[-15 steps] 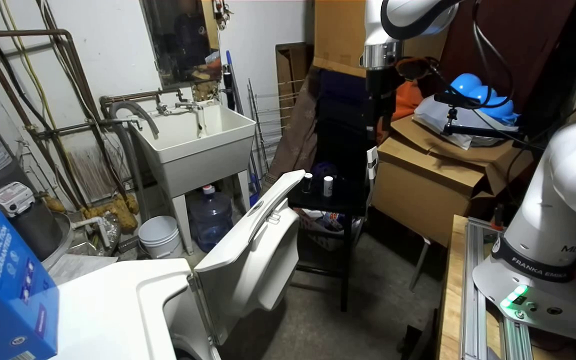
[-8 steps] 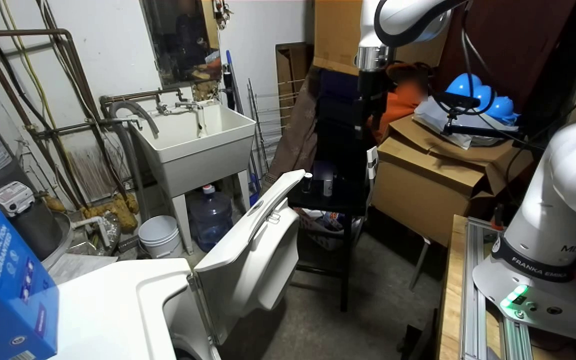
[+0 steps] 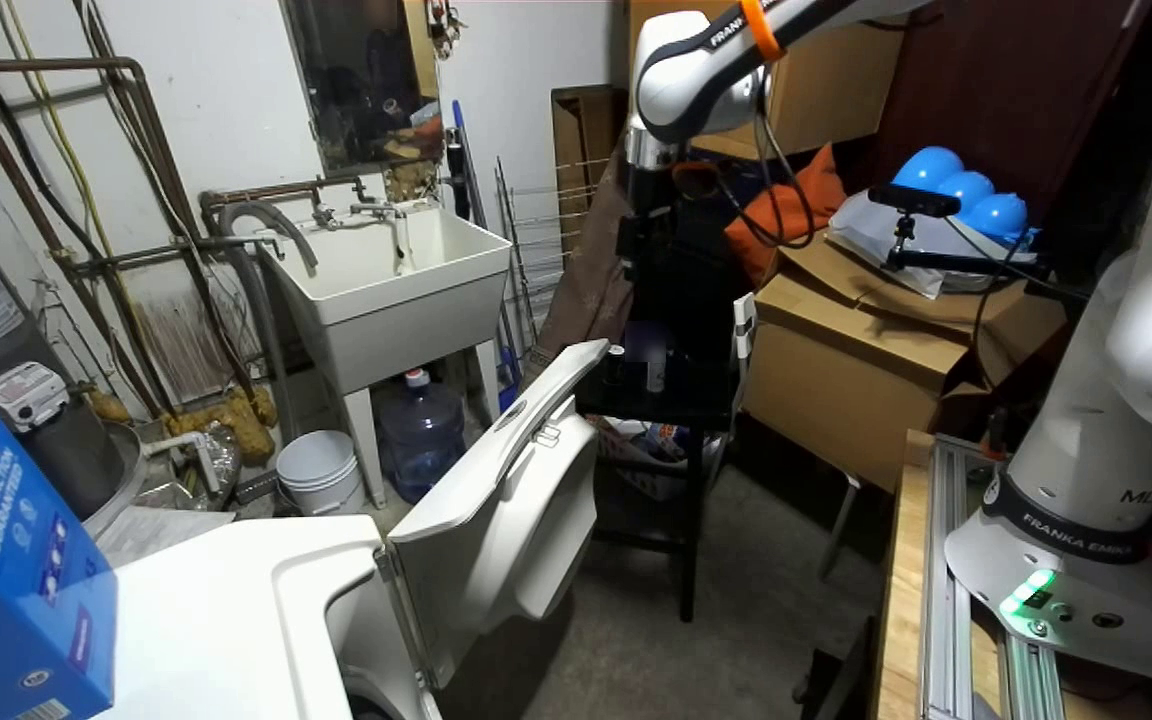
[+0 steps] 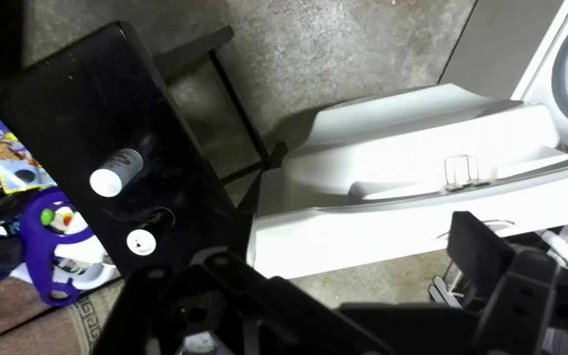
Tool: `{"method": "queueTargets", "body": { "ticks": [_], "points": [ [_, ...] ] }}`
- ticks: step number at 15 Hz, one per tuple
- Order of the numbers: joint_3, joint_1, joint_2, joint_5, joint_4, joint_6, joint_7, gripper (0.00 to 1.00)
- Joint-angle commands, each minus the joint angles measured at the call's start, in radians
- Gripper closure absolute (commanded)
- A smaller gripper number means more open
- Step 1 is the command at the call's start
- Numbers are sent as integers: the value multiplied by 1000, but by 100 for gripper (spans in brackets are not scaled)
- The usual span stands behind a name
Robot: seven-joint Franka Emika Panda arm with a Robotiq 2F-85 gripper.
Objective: Close the door of the washing machine
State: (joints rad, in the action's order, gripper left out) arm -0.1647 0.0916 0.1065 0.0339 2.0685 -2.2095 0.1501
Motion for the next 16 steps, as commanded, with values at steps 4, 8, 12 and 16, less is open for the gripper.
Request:
{"method": "queueTargets", "body": {
  "ticks": [4,8,12,16],
  "points": [
    [80,56,359,144,-411,131,82,0],
    [88,70,369,108,-421,136,60,0],
    [63,71,360,72,-422,127,-10,0],
    [59,57,457,59,-441,-64,-101,0]
  ]
}}
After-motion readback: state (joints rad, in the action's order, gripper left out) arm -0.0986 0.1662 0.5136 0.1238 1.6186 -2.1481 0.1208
